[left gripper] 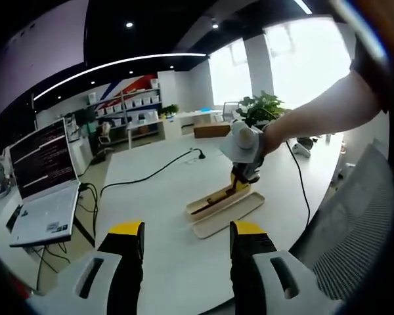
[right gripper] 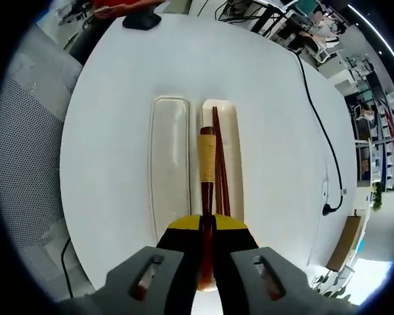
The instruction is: Arrange the utensils inside the cutlery case until each visible utensil rests in its matching compartment.
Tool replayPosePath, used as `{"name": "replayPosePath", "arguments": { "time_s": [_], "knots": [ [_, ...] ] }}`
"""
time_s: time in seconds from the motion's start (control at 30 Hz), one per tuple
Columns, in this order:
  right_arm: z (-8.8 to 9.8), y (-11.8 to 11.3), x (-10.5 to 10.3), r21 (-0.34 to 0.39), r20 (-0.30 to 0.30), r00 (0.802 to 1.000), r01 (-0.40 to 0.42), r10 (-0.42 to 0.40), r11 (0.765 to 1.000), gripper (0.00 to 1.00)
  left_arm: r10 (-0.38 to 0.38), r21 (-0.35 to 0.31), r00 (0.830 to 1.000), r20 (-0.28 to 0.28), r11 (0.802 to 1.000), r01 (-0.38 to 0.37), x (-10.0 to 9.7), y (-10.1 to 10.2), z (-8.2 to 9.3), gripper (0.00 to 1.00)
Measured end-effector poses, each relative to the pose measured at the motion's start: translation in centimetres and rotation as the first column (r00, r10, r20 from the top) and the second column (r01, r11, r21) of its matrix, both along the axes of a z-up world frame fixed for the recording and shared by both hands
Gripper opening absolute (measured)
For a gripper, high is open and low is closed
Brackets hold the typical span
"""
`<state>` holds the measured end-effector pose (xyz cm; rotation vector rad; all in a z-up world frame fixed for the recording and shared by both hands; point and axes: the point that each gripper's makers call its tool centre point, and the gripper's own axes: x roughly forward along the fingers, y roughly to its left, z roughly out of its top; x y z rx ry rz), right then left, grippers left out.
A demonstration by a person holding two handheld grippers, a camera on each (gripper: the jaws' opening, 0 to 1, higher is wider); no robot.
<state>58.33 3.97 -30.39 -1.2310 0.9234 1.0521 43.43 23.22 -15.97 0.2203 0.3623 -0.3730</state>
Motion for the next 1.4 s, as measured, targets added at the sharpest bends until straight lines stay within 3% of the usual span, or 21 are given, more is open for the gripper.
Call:
{"name": "replayPosePath", "arguments": {
  "time_s": [0.83, 1.4],
  "knots": [
    [-0.2, -0.3, 2.0, -0.012, 0.015, 1.000, -0.013, 0.013, 1.000, 0.01, 0.004, 0.006, 1.000, -0.014, 1.000, -0.004, 0.0, 0.1, -0.3, 0.53],
    [-1.1, 1.0, 2.7, -0.030, 0.001, 0.999, -0.051, 0.051, 0.998, 0.01, 0.011, 0.002, 1.000, -0.023, 1.000, -0.011, 0.0, 0.1, -0.4, 0.53]
  ]
}}
